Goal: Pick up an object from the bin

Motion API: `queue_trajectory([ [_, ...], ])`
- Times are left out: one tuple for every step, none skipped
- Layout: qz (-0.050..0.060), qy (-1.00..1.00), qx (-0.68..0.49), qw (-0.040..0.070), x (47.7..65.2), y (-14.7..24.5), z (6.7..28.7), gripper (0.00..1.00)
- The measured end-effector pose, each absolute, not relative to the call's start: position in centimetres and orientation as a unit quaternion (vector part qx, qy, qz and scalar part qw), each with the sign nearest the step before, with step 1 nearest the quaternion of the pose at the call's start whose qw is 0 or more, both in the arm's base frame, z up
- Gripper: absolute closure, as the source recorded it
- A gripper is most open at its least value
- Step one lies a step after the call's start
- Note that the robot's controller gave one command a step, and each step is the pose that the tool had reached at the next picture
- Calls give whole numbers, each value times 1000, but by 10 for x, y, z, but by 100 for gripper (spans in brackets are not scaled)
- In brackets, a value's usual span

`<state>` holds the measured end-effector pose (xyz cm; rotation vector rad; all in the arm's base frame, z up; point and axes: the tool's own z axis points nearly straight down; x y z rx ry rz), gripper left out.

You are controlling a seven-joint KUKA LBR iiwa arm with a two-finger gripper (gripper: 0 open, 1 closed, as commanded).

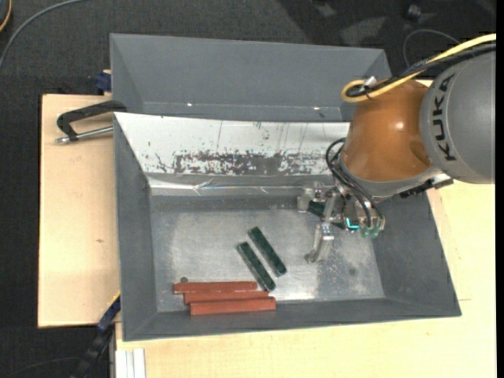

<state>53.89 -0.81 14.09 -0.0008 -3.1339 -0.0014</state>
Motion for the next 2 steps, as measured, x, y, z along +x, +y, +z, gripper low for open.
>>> queue_trajectory([
  [-1,-991,133,3,527,51,70,0],
  [-1,-991,132,0,528,49,71,100],
])
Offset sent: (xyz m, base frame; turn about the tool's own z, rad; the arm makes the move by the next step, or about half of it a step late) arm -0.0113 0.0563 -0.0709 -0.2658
